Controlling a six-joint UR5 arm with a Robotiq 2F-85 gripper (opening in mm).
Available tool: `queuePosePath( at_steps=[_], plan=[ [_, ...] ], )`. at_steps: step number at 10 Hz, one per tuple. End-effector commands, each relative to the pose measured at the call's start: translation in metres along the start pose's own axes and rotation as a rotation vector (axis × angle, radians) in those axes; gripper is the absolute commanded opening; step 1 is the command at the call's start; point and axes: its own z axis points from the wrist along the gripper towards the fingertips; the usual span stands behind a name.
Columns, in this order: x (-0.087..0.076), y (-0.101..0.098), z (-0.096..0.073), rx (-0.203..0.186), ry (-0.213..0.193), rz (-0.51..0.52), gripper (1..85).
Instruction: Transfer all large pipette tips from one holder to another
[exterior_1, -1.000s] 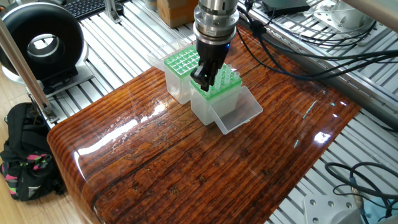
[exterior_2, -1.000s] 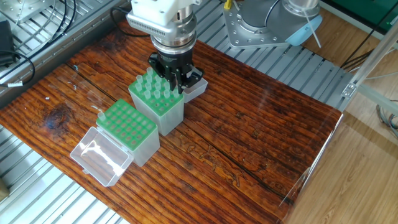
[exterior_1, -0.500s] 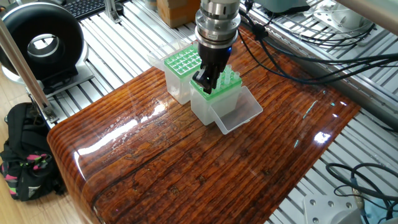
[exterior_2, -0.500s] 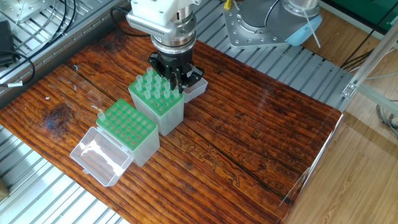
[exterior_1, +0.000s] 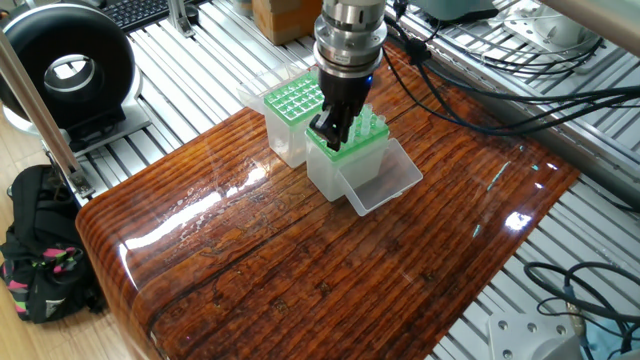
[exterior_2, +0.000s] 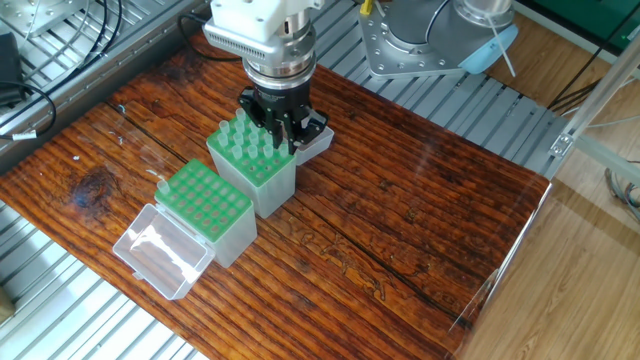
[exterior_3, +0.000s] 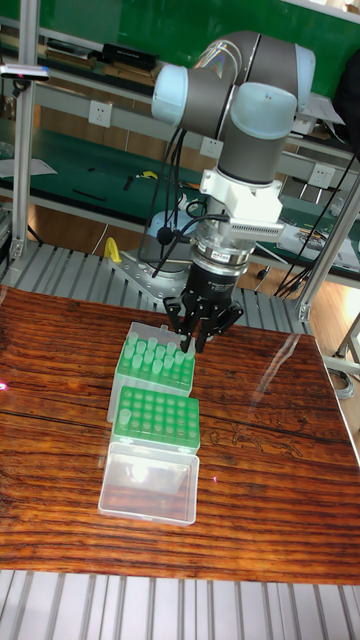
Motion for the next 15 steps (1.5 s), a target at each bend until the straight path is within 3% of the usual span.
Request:
queuePosePath(
  at_steps=[1,11,15],
  plan=[
    [-0.0047,0.0016,0.0056,-0.011,-0.013,0.002,28.7],
    [-0.0072,0.0017,0.0036,-0.003,-0.020,0.011,26.3],
    [-0.0069,-0.0006,0.0035,0.006,-0.019,0.021,21.3]
  ],
)
